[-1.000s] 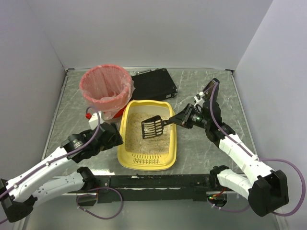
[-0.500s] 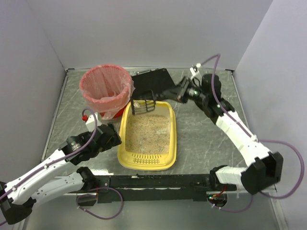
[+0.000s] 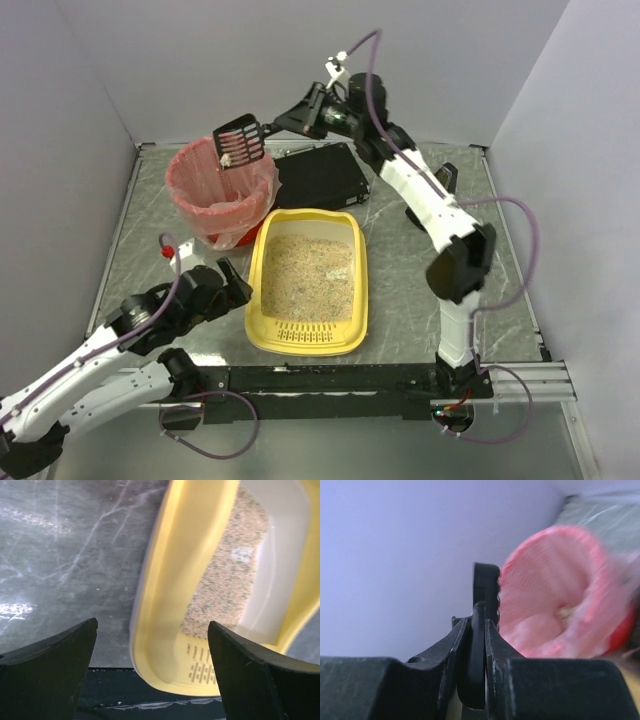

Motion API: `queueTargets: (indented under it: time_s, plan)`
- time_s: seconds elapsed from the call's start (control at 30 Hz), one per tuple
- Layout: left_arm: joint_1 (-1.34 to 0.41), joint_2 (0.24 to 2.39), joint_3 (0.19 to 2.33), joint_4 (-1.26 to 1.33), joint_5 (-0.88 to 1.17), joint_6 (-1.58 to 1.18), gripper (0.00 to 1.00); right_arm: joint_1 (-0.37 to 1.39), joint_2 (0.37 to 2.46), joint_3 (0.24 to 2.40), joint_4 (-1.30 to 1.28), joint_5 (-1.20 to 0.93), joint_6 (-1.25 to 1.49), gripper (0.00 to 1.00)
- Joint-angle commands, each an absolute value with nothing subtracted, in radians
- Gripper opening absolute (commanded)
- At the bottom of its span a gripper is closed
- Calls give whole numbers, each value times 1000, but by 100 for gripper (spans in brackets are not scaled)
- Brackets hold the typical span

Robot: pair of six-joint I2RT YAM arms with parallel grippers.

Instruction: Clean the litter box

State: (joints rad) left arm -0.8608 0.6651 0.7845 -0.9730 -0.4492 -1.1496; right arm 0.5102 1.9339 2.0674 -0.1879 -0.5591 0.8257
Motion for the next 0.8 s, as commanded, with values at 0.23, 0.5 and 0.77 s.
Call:
queueTargets:
  time_s: [0.23,0.5,0.77]
  plan:
    - [-864,523,689,-925,-341,-1236,97,678,1935,2068,-77,-250,10,0]
    - [-864,448,563,-818,-249,-1304,97,690,1780,1971,-17,-201,-175,0]
    - [-864,437,519,-790,-224,-1330,97,673,1522,1794,-215,72,167,0]
